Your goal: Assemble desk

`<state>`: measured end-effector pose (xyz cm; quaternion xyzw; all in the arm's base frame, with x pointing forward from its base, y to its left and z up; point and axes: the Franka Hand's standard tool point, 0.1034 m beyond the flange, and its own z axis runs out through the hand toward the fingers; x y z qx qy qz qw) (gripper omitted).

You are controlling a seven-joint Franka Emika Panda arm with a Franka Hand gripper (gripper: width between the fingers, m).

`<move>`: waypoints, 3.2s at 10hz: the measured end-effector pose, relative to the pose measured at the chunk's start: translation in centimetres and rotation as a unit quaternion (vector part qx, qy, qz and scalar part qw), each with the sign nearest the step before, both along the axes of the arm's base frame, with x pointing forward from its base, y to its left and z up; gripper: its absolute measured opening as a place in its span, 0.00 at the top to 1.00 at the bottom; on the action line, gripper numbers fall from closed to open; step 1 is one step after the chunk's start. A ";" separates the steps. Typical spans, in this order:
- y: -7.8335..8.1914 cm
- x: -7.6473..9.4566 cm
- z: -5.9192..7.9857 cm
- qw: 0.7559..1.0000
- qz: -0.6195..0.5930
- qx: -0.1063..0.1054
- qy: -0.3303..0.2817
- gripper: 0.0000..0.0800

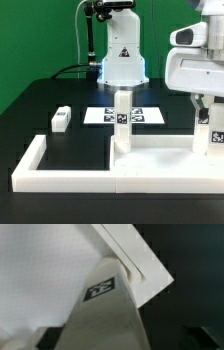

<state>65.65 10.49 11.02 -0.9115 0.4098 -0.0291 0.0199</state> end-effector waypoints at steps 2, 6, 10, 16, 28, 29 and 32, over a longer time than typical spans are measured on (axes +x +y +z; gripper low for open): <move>-0.5 -0.1 0.0 0.996 -0.093 0.004 0.003 0.63; -0.8 -0.6 -0.2 0.925 -0.374 0.060 0.004 0.63; -1.0 -1.1 -0.3 0.867 -0.488 0.103 -0.010 0.63; -0.2 -0.9 -0.7 0.984 -0.159 0.076 -0.009 0.20; -0.9 -0.5 -0.4 0.998 0.053 0.023 0.001 0.64; -0.9 -0.5 -0.4 0.999 -0.020 0.026 0.002 0.64; -0.8 -0.7 -0.5 0.948 -0.310 0.069 0.017 0.64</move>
Offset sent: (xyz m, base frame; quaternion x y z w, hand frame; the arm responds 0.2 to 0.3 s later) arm -0.0127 -0.0110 0.0009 -0.0034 -0.0031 0.3151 0.9491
